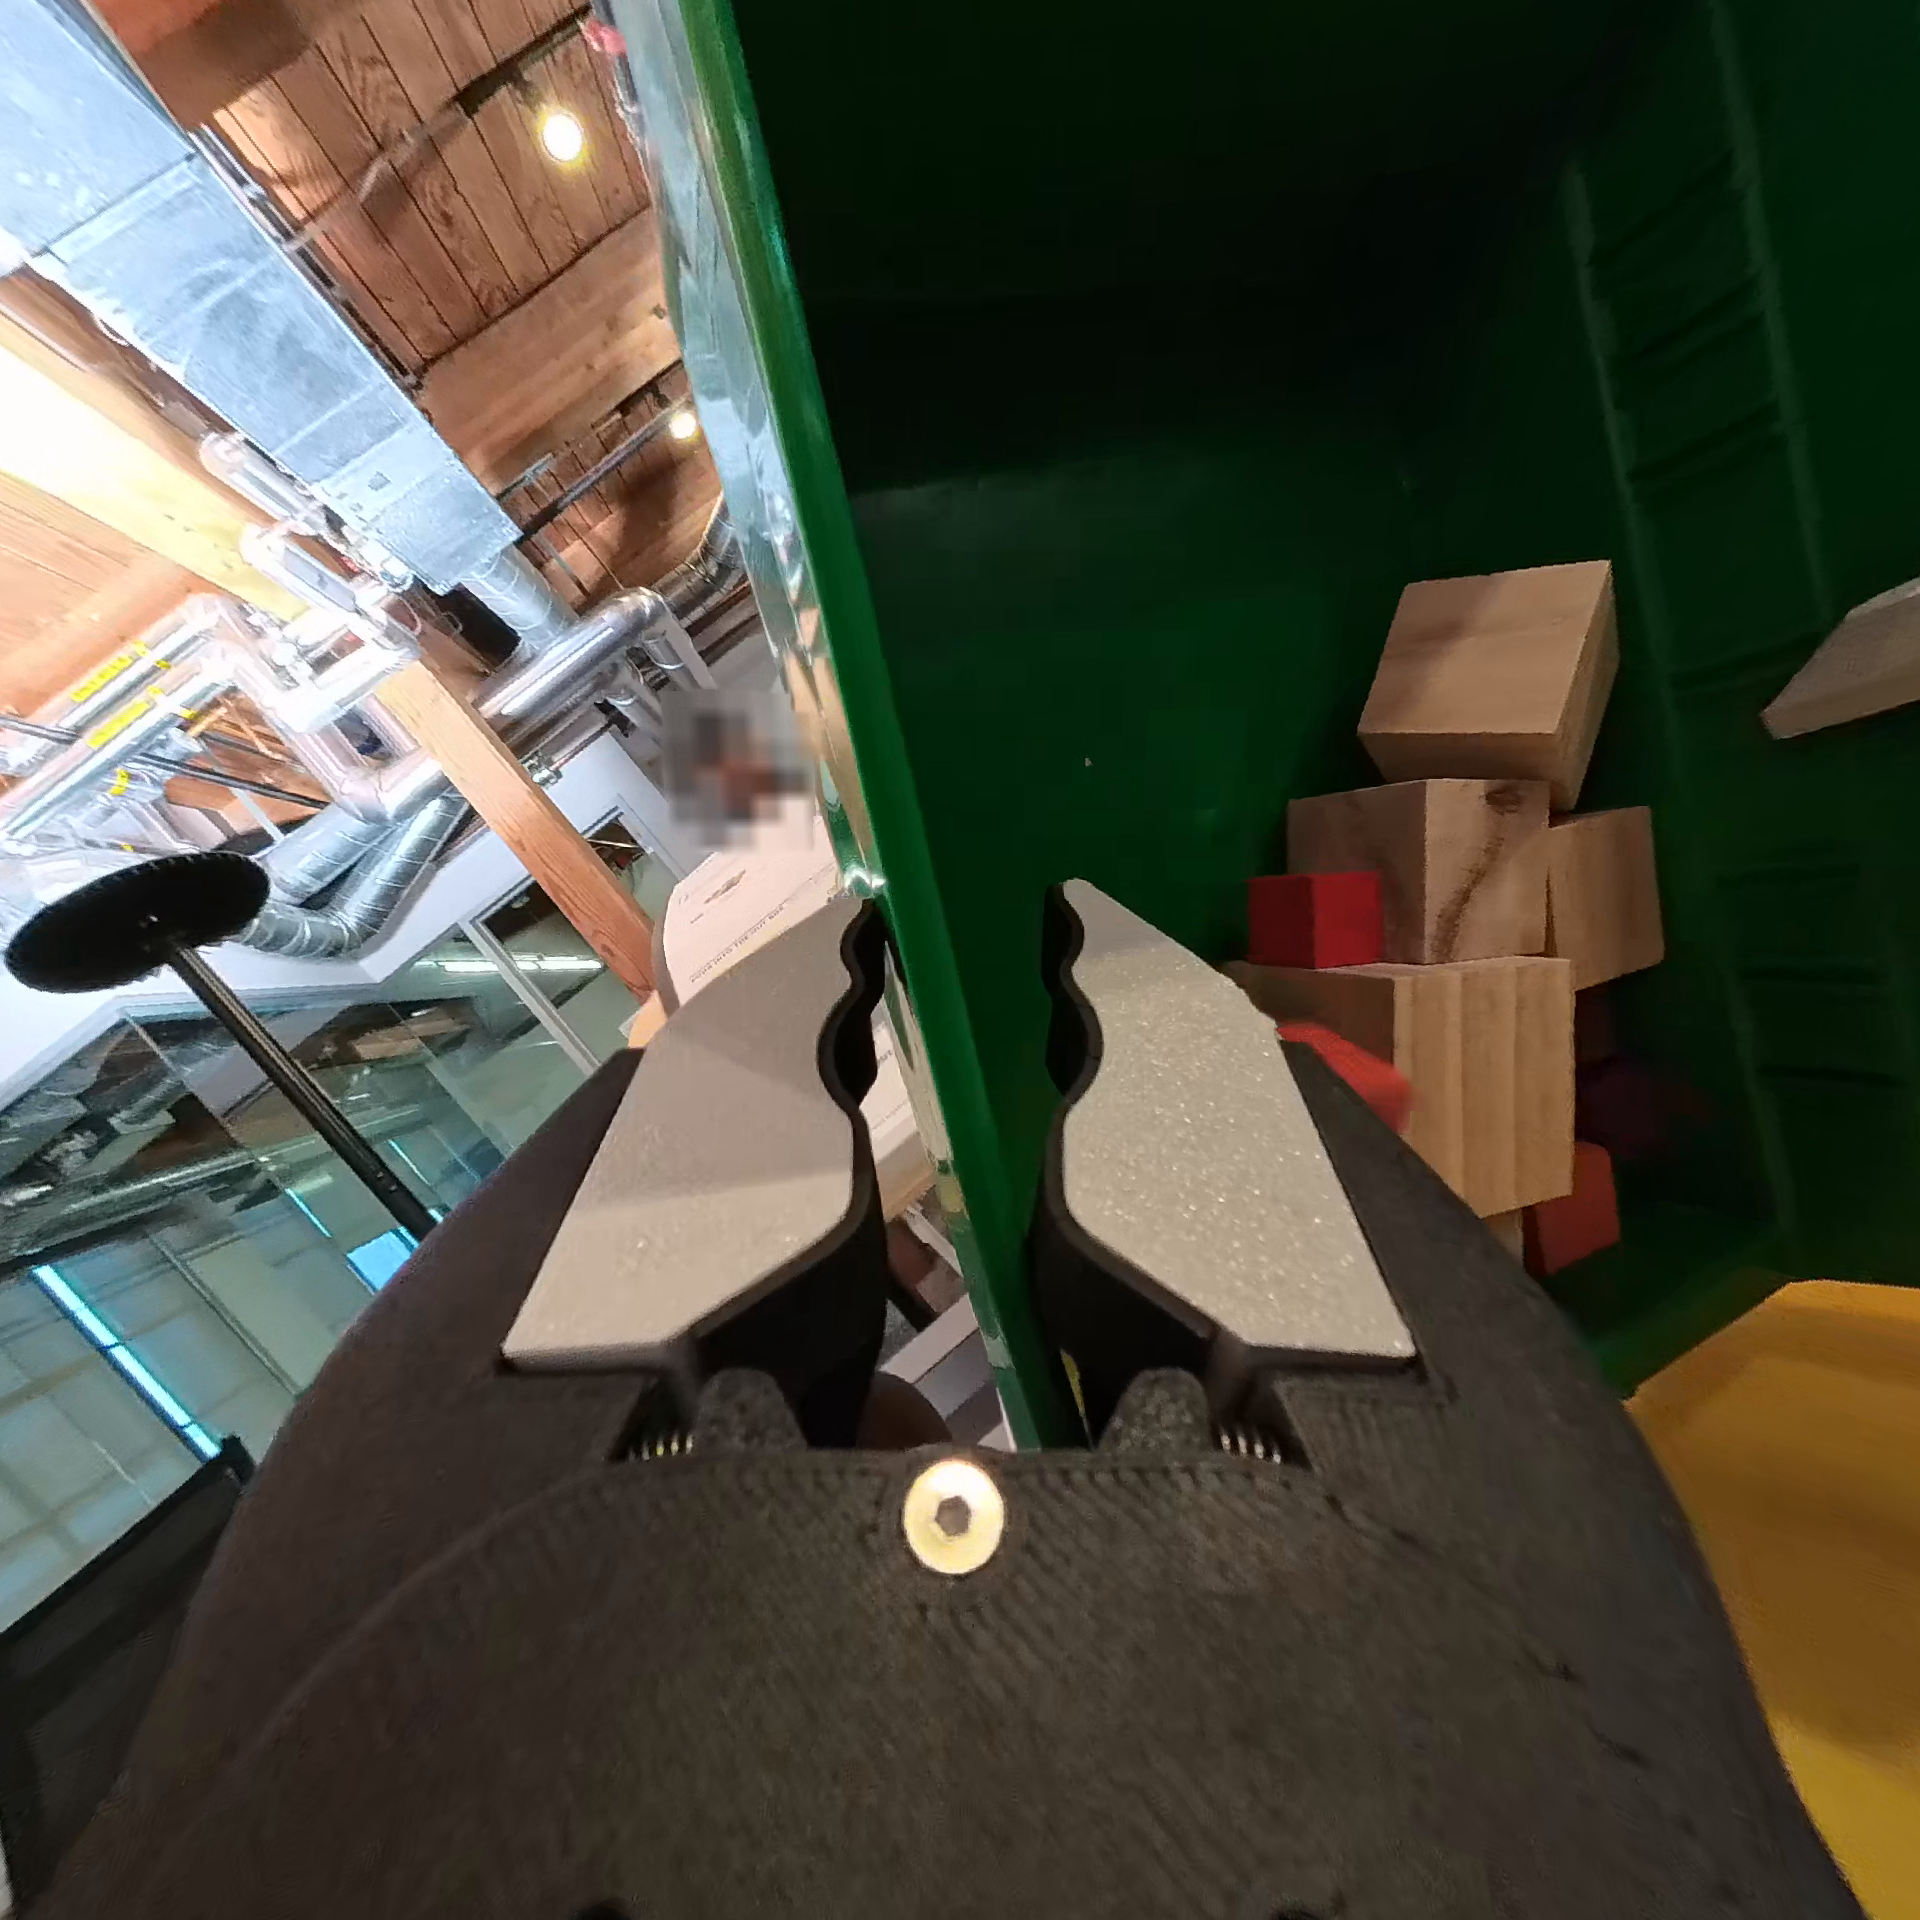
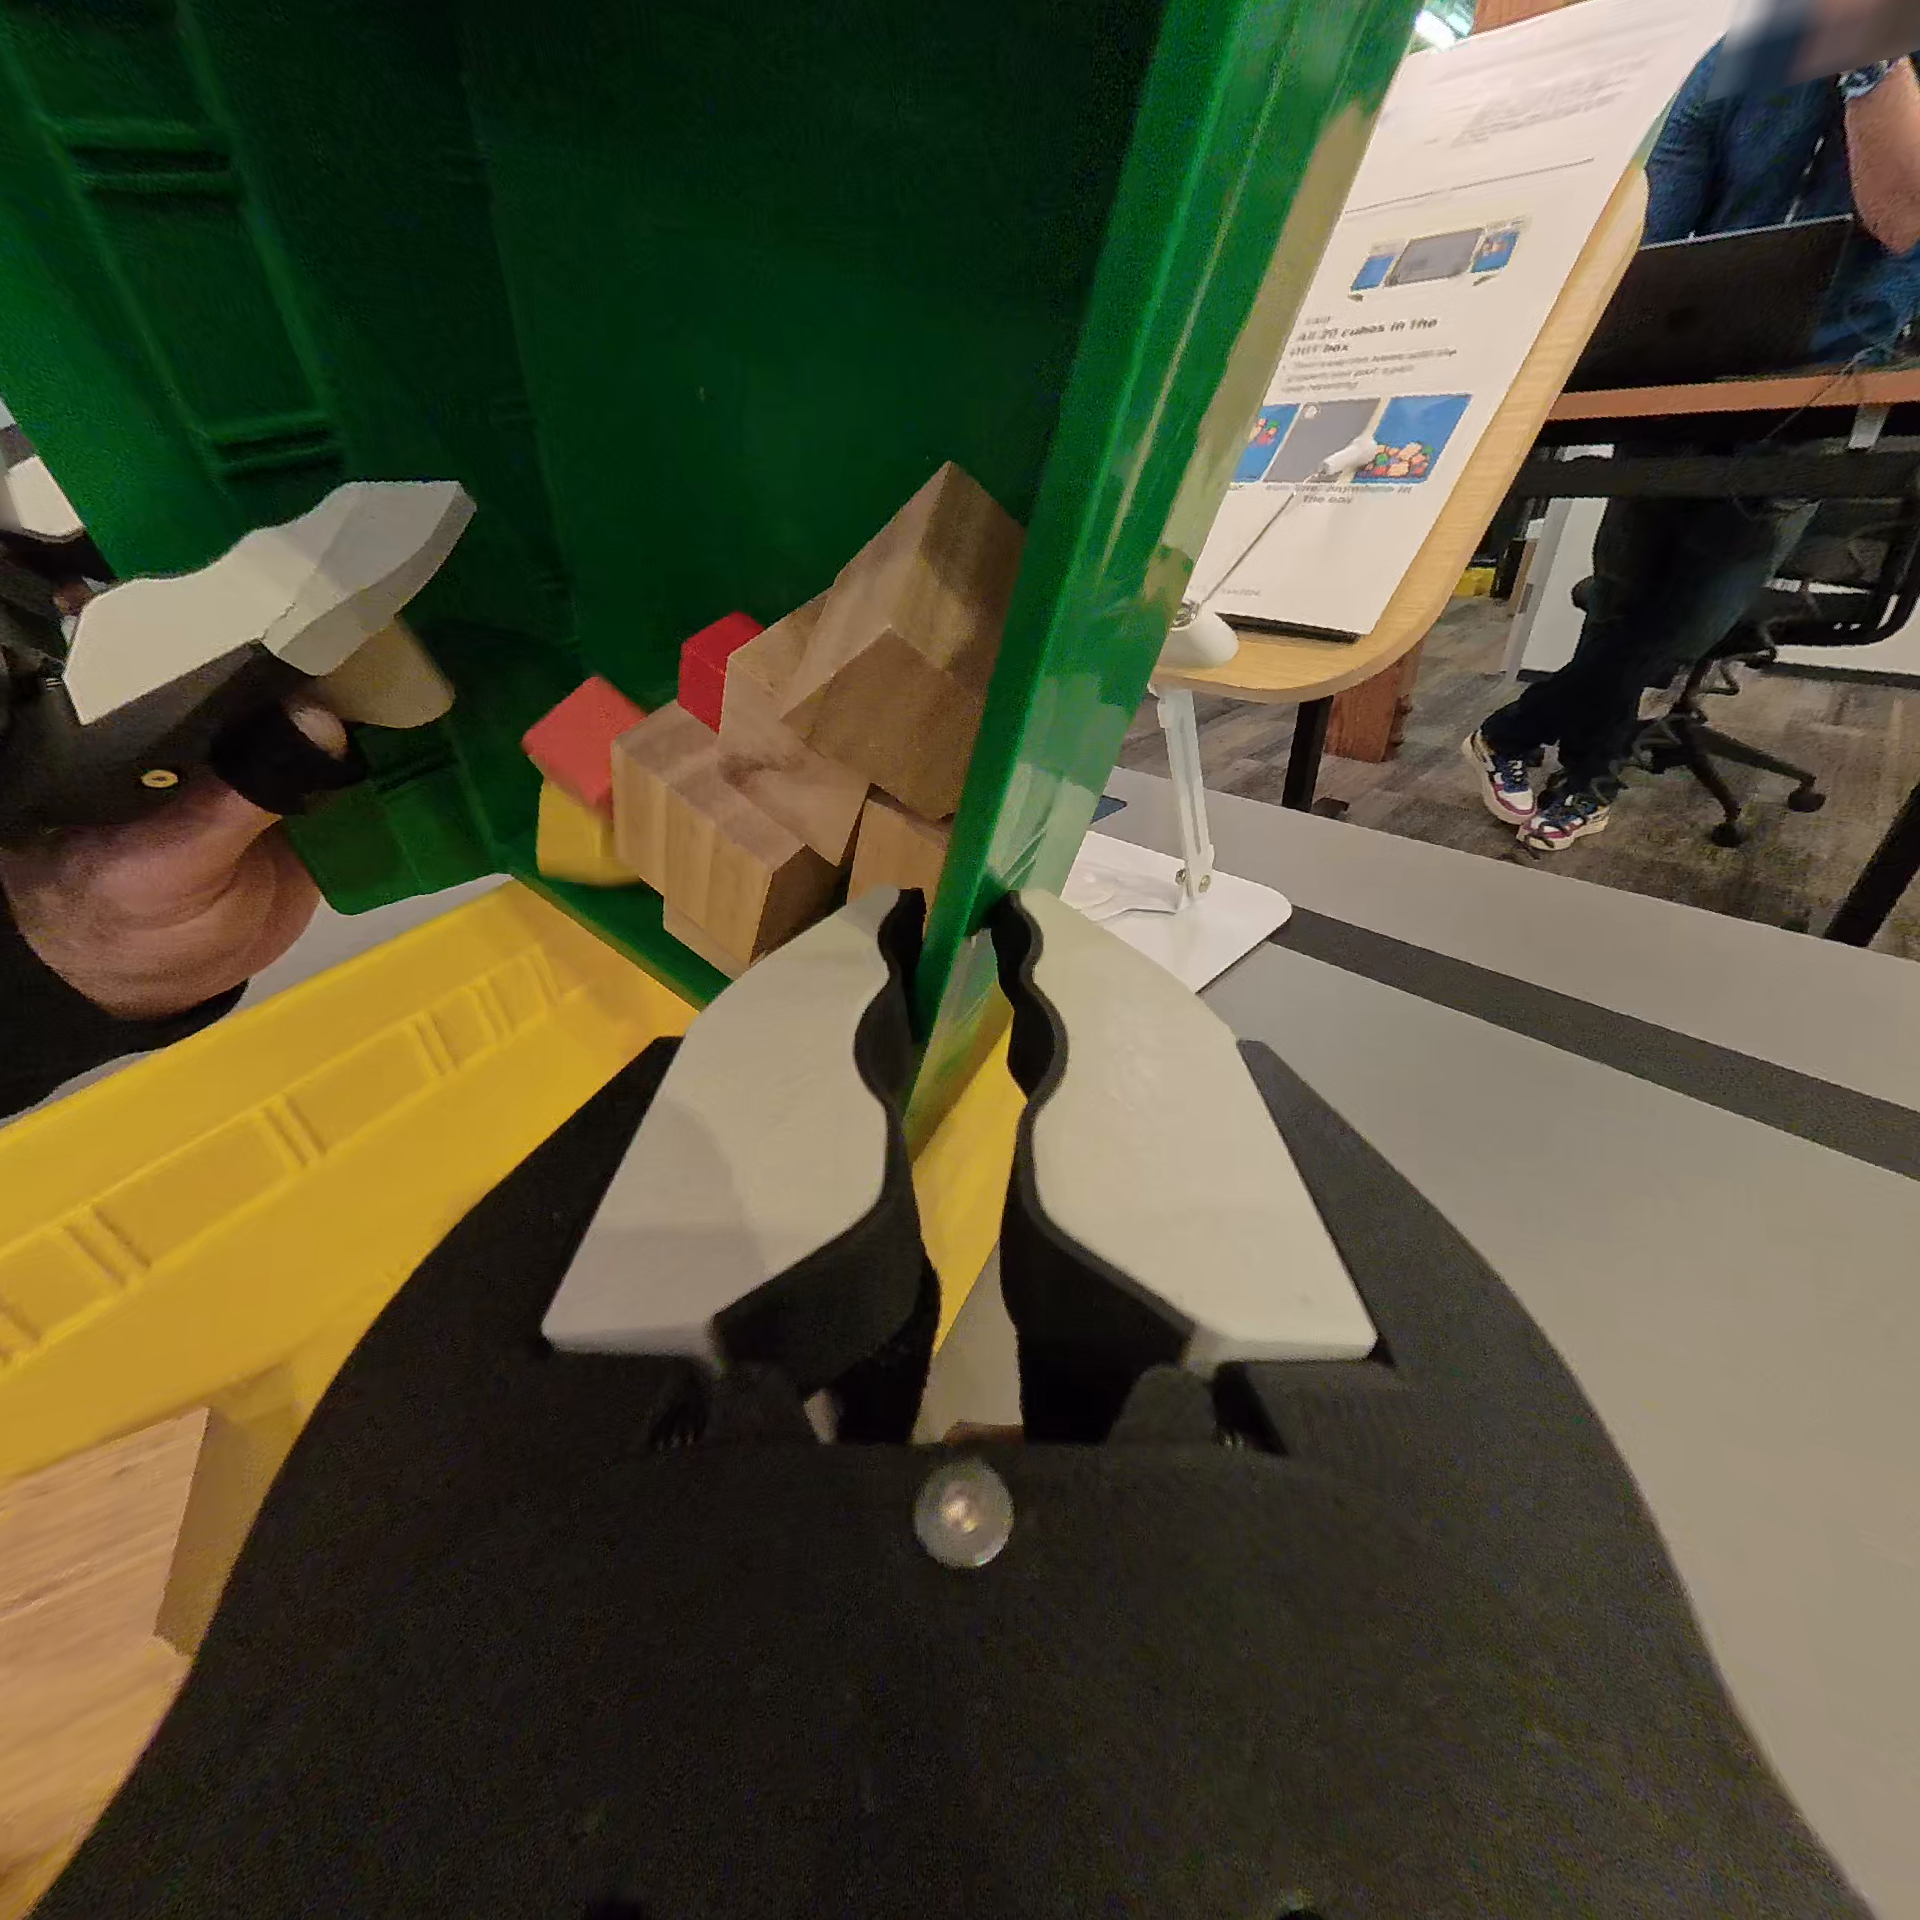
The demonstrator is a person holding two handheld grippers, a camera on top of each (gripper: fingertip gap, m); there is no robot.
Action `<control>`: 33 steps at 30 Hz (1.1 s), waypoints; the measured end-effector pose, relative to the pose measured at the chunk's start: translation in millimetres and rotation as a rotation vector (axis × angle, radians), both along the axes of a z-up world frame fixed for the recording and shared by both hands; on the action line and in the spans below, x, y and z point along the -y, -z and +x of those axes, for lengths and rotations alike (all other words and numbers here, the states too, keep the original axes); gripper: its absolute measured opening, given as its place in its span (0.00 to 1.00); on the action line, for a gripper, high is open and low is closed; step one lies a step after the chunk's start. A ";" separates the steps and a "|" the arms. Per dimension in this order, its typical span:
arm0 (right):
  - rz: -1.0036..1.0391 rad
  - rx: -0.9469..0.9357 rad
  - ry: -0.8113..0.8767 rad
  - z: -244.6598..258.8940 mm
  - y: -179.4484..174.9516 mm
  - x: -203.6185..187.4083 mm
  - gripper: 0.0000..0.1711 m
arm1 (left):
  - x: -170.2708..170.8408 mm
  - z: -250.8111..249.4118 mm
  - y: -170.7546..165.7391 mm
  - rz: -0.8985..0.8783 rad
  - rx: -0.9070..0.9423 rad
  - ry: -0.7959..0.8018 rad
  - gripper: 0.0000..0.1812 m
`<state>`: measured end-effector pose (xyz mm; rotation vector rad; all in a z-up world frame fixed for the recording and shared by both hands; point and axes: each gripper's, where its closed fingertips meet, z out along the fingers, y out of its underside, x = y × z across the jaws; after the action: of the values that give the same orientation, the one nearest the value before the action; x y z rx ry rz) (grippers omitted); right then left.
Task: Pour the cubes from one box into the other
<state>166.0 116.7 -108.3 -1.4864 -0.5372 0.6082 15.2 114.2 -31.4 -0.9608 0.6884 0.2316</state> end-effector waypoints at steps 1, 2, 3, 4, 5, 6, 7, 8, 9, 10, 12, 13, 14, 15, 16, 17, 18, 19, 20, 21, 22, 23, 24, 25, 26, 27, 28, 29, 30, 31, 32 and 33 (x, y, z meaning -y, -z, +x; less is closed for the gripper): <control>0.009 0.001 0.001 0.2 -1.2 0.4 0.05 | 0.9 -0.4 -0.8 0.007 0.001 0.003 0.16; 0.013 0.006 0.004 0.4 -1.4 0.2 0.05 | 0.8 -0.4 -1.2 0.010 -0.002 0.004 0.16; 0.016 0.013 0.007 -0.1 -1.4 -0.1 0.05 | 0.4 -0.2 -1.9 0.015 -0.010 0.001 0.16; 0.022 0.015 0.012 -0.4 -1.5 -0.7 0.05 | 0.3 0.0 -3.5 0.021 -0.010 0.003 0.16; 0.023 0.014 0.018 -0.5 -1.7 -1.2 0.05 | -0.2 0.3 -4.4 0.027 -0.011 0.005 0.16; 0.025 0.015 0.022 -0.6 -1.8 -1.6 0.05 | -1.3 0.2 -4.1 0.033 -0.015 -0.003 0.16; 0.029 0.015 0.024 -0.5 -2.1 -1.7 0.05 | -1.8 -0.2 -3.8 0.035 -0.013 -0.003 0.16; 0.031 0.014 0.025 -0.5 -2.5 -1.8 0.05 | -1.4 -0.4 -4.3 0.035 -0.008 -0.002 0.16; 0.036 0.018 0.029 -0.5 -2.9 -1.9 0.05 | -0.6 0.2 -4.4 0.041 -0.008 -0.003 0.16; 0.043 0.021 0.032 -0.3 -3.6 -1.8 0.05 | -0.1 0.3 -4.9 0.048 -0.007 -0.005 0.16; 0.055 0.021 0.035 -0.4 -5.3 -1.5 0.05 | -0.2 0.1 -6.7 0.057 -0.008 -0.003 0.16; 0.061 0.022 0.038 -0.9 -6.2 -1.5 0.05 | -0.3 0.0 -7.9 0.062 -0.008 -0.004 0.16; 0.063 0.016 0.038 -1.0 -7.0 -1.8 0.05 | -0.2 -0.3 -9.2 0.066 -0.005 -0.001 0.16; 0.064 0.015 0.041 -0.8 -7.3 -2.4 0.05 | -0.7 -0.4 -9.5 0.070 -0.007 -0.002 0.16; 0.066 0.021 0.046 -0.8 -7.6 -2.5 0.05 | -1.2 -0.1 -9.2 0.072 -0.011 -0.005 0.16; 0.071 0.022 0.049 -0.8 -9.5 -2.0 0.05 | -1.6 -0.2 -9.7 0.074 -0.007 -0.005 0.16; 0.076 0.017 0.047 -0.6 -10.9 -2.1 0.05 | -1.7 -1.1 -11.2 0.079 0.002 -0.002 0.16; 0.071 0.019 0.046 -0.4 -9.8 -3.4 0.05 | -1.9 -0.8 -11.7 0.082 -0.001 -0.001 0.16; 0.065 0.028 0.051 -0.2 -7.4 -5.0 0.05 | -2.8 0.5 -10.9 0.077 -0.006 -0.003 0.16; 0.064 0.036 0.058 -0.4 -5.9 -5.9 0.05 | -3.5 1.8 -10.1 0.073 -0.006 -0.004 0.16; 0.067 0.034 0.061 -0.4 -6.1 -5.7 0.05 | -3.3 2.1 -10.1 0.080 -0.005 -0.005 0.16; 0.070 0.028 0.063 -0.5 -7.3 -5.1 0.05 | -3.5 1.4 -10.7 0.087 -0.005 -0.007 0.16; 0.073 0.028 0.067 -1.0 -8.5 -4.8 0.05 | -4.3 0.3 -11.4 0.090 -0.004 -0.010 0.16; 0.075 0.038 0.077 -1.3 -8.8 -5.5 0.05 | -5.3 -0.2 -11.9 0.090 -0.001 -0.010 0.16; 0.077 0.045 0.086 -1.2 -8.9 -6.1 0.05 | -6.2 -0.4 -11.9 0.091 -0.002 -0.012 0.16; 0.079 0.046 0.091 -1.1 -9.3 -6.4 0.04 | -6.6 -0.3 -11.7 0.093 -0.003 -0.014 0.16; 0.078 0.050 0.097 -1.0 -8.8 -6.6 0.04 | -6.9 -0.1 -11.6 0.093 -0.003 -0.014 0.16; 0.076 0.057 0.101 -1.2 -7.6 -6.9 0.04 | -7.4 0.0 -11.5 0.094 -0.005 -0.017 0.16; 0.075 0.057 0.104 -1.2 -7.1 -6.9 0.04 | -7.7 0.1 -11.3 0.093 -0.009 -0.016 0.16; 0.075 0.052 0.104 -1.3 -7.5 -6.7 0.04 | -8.0 0.1 -11.3 0.093 -0.008 -0.016 0.16; 0.075 0.047 0.100 -1.5 -8.0 -6.5 0.04 | -8.5 -0.1 -11.0 0.096 -0.008 -0.017 0.16; 0.079 0.053 0.092 -2.0 -8.5 -6.1 0.04 | -9.3 -1.3 -11.0 0.095 -0.008 -0.021 0.16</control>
<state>164.0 122.8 -99.9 -1.4475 -0.5248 0.4718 13.8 123.6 -20.4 -0.8770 0.6696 0.2840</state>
